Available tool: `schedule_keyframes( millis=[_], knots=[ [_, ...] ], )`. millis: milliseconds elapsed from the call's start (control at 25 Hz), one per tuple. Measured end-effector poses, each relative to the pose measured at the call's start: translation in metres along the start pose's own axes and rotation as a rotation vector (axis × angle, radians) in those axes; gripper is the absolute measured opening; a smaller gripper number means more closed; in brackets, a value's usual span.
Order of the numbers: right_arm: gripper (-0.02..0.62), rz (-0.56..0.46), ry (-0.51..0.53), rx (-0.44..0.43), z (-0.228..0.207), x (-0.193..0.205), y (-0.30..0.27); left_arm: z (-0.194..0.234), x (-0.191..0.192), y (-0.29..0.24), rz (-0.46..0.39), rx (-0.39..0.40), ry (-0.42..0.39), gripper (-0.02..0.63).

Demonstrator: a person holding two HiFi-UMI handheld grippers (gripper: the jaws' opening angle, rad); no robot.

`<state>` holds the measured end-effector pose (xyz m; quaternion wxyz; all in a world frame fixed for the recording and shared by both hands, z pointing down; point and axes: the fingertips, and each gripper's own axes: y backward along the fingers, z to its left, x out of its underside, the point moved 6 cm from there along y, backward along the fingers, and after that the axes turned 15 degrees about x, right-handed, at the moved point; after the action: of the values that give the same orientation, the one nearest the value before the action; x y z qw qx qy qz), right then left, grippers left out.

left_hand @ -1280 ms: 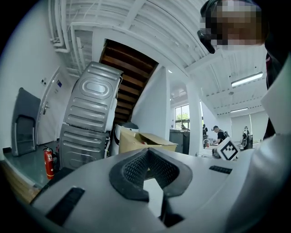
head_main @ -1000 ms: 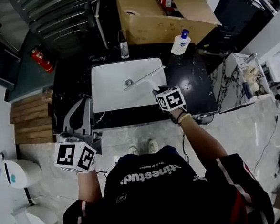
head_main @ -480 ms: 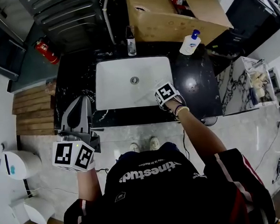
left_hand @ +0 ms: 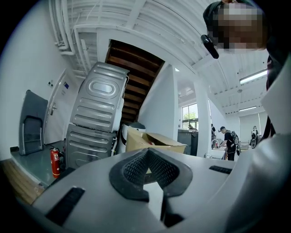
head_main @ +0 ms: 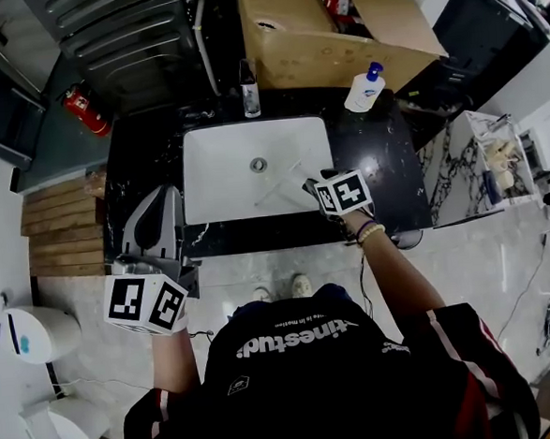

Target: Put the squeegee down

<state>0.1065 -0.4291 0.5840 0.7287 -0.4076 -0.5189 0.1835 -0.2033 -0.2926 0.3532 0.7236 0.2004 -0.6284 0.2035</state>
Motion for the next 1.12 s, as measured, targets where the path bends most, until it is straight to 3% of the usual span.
schedule_keyframes(
  millis=[240, 320, 400, 600, 880, 1120],
  knots=[
    [0.045, -0.728, -0.228, 0.033, -0.012, -0.091, 0.163, -0.003, -0.011, -0.013, -0.025, 0.040, -0.027, 0.012],
    [0.038, -0.895, -0.220, 0.055, -0.008, -0.110, 0.216, -0.005, -0.017, -0.020, -0.035, 0.058, -0.045, 0.012],
    [0.037, -0.982, -0.187, 0.063, -0.002, -0.121, 0.252, -0.008, -0.024, -0.027, -0.046, 0.077, -0.061, 0.012],
    [0.037, -1.009, -0.157, 0.072, 0.004, -0.124, 0.282, -0.016, -0.033, -0.041, -0.061, 0.125, -0.084, 0.012],
    [0.037, -0.961, -0.214, 0.150, -0.012, -0.109, 0.274, -0.014, -0.031, -0.049, -0.066, 0.151, -0.070, 0.012],
    [0.037, -0.936, -0.237, 0.165, -0.019, -0.105, 0.270, -0.015, -0.030, -0.054, -0.071, 0.156, -0.060, 0.012]
  ],
)
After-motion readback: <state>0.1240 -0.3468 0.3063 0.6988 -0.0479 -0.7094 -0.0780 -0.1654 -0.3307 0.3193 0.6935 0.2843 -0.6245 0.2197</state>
